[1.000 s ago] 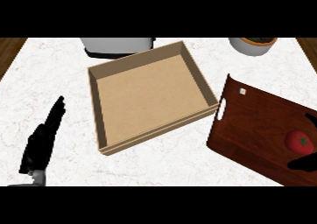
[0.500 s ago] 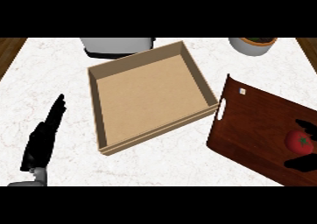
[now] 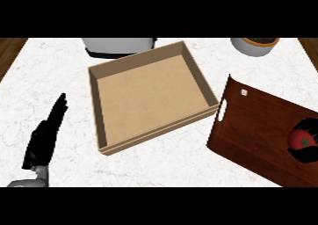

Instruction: Pick the tomato from the tray and place it in the cardboard box

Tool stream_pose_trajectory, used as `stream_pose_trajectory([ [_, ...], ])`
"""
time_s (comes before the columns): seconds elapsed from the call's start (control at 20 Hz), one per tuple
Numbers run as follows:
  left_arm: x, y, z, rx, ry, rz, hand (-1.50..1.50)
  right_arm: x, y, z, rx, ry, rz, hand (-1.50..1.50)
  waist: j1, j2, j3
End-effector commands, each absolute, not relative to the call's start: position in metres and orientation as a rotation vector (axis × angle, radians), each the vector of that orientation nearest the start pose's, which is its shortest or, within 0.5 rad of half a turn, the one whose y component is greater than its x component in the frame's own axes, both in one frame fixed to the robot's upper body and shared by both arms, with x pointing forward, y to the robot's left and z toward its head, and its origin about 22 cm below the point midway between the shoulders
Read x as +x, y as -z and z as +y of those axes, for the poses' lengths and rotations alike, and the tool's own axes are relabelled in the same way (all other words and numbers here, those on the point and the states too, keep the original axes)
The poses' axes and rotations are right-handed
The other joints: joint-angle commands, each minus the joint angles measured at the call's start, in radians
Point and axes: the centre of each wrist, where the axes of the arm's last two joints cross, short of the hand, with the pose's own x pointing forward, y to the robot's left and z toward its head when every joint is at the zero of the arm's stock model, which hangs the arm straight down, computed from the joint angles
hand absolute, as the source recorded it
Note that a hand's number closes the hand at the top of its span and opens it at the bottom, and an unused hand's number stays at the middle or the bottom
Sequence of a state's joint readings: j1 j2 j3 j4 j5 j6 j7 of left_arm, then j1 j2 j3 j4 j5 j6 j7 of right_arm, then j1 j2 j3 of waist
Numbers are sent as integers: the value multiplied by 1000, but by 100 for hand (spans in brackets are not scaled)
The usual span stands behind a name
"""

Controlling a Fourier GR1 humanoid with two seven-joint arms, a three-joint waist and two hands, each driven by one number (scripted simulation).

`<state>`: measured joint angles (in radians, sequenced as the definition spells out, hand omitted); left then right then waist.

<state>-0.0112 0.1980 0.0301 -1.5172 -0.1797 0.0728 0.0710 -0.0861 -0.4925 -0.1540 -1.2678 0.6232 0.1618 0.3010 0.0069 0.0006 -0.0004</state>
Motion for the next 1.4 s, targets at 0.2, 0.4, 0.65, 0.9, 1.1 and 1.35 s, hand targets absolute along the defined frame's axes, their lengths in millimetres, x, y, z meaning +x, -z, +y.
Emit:
stream_pose_trajectory([
  [0.2,264,-21,248,250,342,-1551,0,328,-99,-303,-786,-1339,-1308,150,261,54,3],
  [0.4,272,-26,235,209,376,-1561,0,347,-129,-283,-661,-1615,-1500,150,249,60,7],
  [0.65,278,-30,234,220,383,-1575,0,375,-159,-281,-631,-1750,-1676,150,231,65,7],
  [0.9,274,-24,240,237,364,-1548,0,399,-171,-295,-452,-1716,-1854,150,198,60,7],
  [1.1,279,-27,234,241,341,-1542,0,418,-177,-274,-78,-1575,-2079,150,175,54,6],
  [1.35,273,-19,246,260,319,-1515,0,434,-197,-269,231,-1503,-2175,150,149,43,3],
])
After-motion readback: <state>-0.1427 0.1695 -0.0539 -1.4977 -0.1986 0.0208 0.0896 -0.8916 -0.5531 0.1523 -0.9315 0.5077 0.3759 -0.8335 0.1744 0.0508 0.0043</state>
